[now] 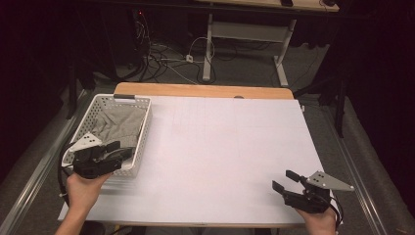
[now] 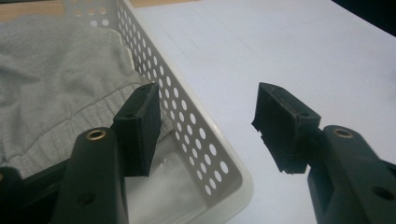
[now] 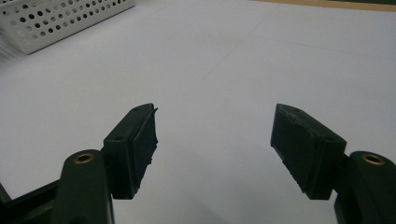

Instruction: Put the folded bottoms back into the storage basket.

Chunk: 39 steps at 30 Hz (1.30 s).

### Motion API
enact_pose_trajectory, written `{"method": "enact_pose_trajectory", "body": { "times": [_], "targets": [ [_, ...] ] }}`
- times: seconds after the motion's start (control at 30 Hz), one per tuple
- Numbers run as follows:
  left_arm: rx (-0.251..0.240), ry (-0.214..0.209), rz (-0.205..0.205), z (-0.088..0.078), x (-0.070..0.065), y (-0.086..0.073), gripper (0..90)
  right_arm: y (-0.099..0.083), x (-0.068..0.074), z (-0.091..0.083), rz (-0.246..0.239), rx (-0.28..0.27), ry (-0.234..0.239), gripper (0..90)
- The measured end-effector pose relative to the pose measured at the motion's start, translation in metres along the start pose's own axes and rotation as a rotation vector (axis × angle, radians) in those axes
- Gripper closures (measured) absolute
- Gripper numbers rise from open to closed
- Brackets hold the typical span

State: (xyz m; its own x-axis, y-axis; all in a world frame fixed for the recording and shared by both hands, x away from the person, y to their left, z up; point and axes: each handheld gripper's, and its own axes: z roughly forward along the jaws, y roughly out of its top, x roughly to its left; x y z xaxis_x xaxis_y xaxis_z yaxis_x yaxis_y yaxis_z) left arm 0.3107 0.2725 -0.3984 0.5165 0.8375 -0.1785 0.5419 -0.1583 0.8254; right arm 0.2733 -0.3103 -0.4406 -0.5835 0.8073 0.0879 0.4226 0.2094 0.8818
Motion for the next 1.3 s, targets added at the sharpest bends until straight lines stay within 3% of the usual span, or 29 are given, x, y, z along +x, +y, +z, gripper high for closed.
{"method": "enact_pose_trajectory", "body": {
  "times": [1.13,1.3],
  "targets": [
    [-0.020,0.006,-0.020,-0.013,0.001,-0.026,37.6,-0.001,0.000,-0.004,-0.004,-0.003,-0.002,31.8],
    [-0.031,0.011,-0.034,-0.015,0.002,-0.030,37.1,-0.003,-0.003,-0.010,0.026,-0.022,-0.007,31.9]
  ]
}}
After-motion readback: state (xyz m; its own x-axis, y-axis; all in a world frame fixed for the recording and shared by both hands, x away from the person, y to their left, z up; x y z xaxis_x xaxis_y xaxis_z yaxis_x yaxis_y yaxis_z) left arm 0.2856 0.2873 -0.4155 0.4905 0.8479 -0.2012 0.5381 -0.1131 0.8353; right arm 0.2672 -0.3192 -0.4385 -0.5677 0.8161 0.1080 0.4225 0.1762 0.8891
